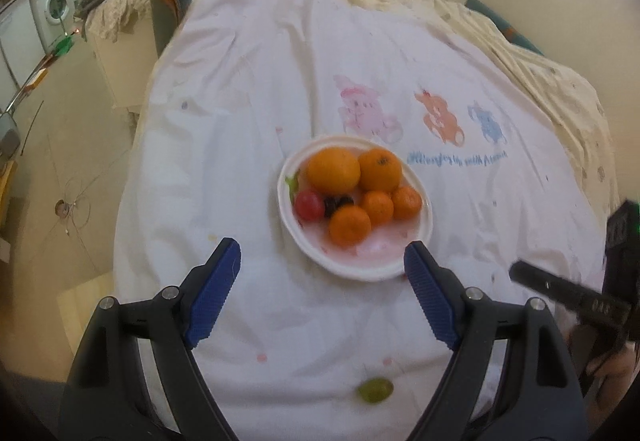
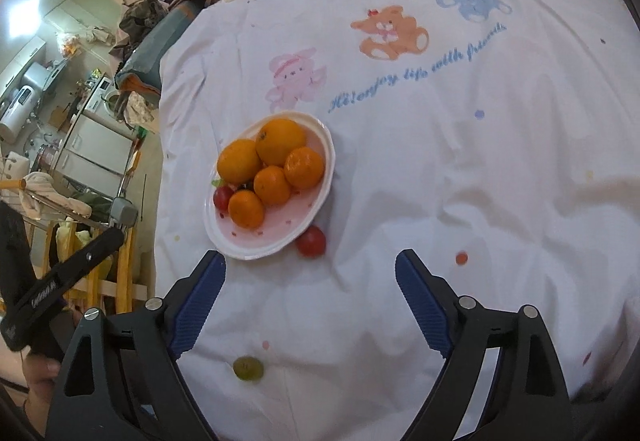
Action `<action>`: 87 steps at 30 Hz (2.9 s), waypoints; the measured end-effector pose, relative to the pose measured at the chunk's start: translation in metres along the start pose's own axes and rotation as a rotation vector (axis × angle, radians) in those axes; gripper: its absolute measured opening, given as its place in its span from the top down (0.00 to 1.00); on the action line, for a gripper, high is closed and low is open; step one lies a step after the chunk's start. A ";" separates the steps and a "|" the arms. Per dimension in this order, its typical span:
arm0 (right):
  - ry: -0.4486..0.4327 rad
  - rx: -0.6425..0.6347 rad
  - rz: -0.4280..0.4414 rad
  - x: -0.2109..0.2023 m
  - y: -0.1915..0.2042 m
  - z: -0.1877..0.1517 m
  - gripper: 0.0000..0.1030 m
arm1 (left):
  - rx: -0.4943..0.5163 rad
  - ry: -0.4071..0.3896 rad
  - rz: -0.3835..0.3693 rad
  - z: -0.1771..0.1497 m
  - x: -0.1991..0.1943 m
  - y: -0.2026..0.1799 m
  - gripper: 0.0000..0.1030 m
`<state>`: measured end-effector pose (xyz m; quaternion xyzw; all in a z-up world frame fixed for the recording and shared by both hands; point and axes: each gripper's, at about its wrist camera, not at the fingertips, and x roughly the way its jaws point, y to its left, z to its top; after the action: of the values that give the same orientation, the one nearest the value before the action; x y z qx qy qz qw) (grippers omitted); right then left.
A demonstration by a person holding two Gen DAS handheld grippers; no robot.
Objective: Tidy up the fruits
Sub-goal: 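Grasp the green plum on the sheet with the left gripper, then grasp the red tomato beside the plate with the right gripper while the left holds the green plum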
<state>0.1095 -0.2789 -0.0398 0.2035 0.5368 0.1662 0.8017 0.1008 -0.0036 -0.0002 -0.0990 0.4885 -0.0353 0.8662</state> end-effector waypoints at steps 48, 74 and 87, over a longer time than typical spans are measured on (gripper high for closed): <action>0.047 0.169 -0.013 0.020 -0.021 -0.004 0.13 | 0.280 0.264 -0.063 -0.085 0.048 -0.058 0.76; 0.205 -0.430 -0.346 0.105 0.042 -0.017 0.32 | -0.074 0.139 0.018 -0.040 0.021 0.012 0.76; 0.244 -0.443 -0.267 0.130 0.043 -0.012 0.71 | -0.120 0.162 0.044 -0.038 0.037 0.026 0.76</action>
<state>0.1446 -0.1772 -0.1253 -0.0706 0.6020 0.1955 0.7709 0.0869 0.0107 -0.0561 -0.1369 0.5603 0.0050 0.8169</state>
